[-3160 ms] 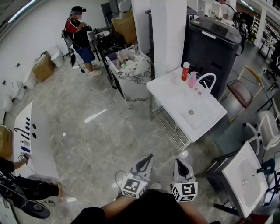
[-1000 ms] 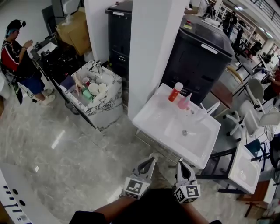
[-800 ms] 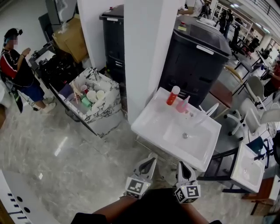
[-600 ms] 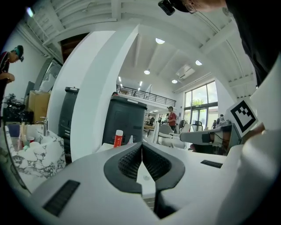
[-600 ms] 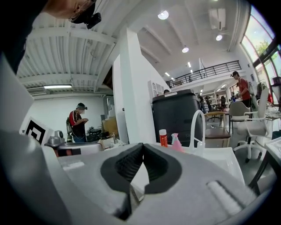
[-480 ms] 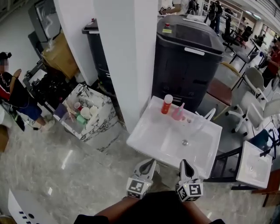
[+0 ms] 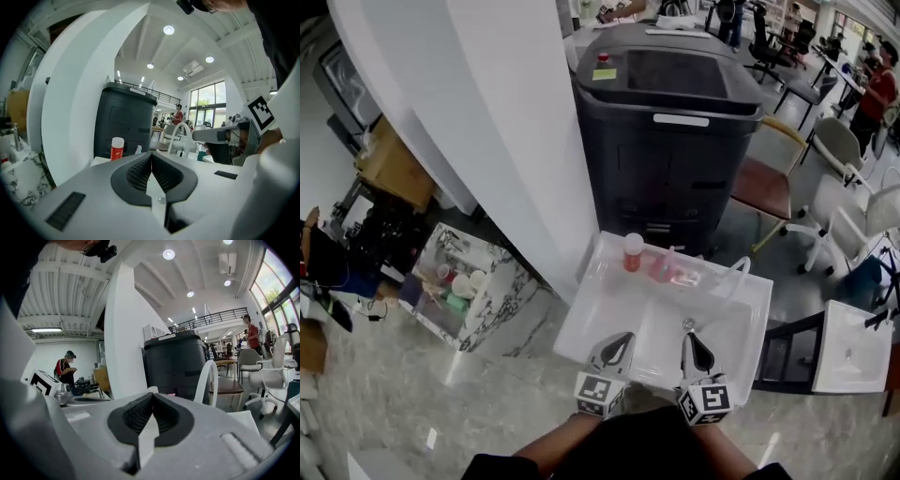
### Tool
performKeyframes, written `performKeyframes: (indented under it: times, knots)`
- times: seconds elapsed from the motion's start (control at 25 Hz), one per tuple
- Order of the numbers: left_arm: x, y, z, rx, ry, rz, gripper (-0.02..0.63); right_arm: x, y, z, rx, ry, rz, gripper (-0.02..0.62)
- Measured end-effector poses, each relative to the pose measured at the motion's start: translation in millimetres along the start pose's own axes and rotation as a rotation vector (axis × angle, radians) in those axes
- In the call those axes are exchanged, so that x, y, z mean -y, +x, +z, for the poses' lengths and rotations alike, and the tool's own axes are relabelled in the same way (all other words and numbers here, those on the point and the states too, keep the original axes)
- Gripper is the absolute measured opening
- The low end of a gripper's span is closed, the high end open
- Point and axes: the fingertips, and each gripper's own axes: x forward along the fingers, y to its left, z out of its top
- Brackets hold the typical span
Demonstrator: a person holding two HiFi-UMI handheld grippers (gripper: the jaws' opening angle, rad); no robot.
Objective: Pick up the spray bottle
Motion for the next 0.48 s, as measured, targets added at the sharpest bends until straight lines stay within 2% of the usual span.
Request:
performKeyframes:
  times: [0.48]
  knots:
    - [-34,138,-4,-0.101,0.051,-0.018,0.023,35,80,-10,-0.051,0.019,0.013,-0.002]
